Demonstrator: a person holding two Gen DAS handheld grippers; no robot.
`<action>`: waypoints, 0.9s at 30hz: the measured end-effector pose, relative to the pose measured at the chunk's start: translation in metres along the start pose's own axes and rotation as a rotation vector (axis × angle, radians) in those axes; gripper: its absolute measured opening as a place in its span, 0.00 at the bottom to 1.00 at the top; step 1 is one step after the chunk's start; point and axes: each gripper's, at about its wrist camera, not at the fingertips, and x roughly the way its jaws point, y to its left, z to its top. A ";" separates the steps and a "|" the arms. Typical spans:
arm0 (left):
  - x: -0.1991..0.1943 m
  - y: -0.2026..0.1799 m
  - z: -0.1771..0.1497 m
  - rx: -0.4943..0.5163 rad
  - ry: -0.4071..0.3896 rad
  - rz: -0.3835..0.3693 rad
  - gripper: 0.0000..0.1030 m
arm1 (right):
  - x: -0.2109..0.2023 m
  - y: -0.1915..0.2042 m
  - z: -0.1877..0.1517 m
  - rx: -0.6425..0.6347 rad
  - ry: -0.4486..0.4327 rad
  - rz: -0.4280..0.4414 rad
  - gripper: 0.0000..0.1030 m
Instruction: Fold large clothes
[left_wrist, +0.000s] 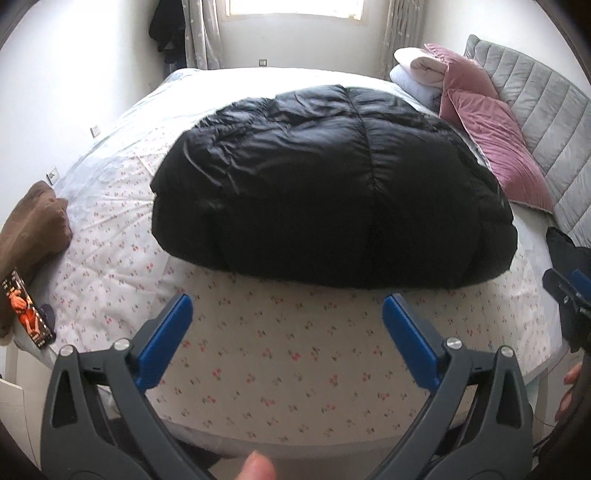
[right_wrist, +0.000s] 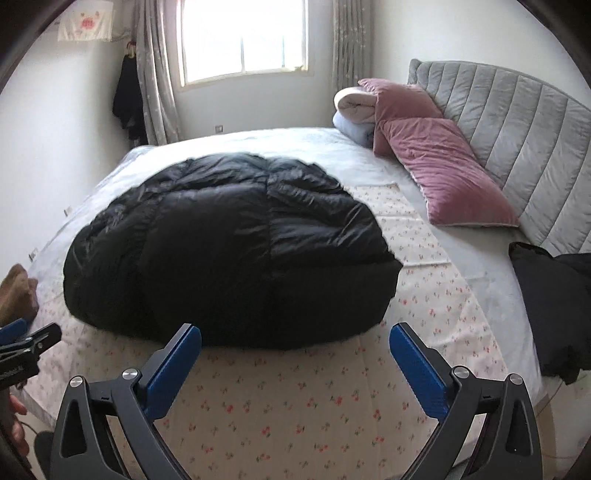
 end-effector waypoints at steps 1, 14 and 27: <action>0.001 -0.003 -0.003 0.003 0.006 0.000 0.99 | -0.001 0.003 -0.004 -0.004 0.006 0.004 1.00; 0.004 -0.023 -0.023 0.049 0.035 0.003 0.99 | 0.002 0.030 -0.026 -0.068 0.048 -0.008 1.00; 0.000 -0.036 -0.021 0.068 0.022 -0.018 0.99 | 0.007 0.029 -0.028 -0.071 0.062 0.012 1.00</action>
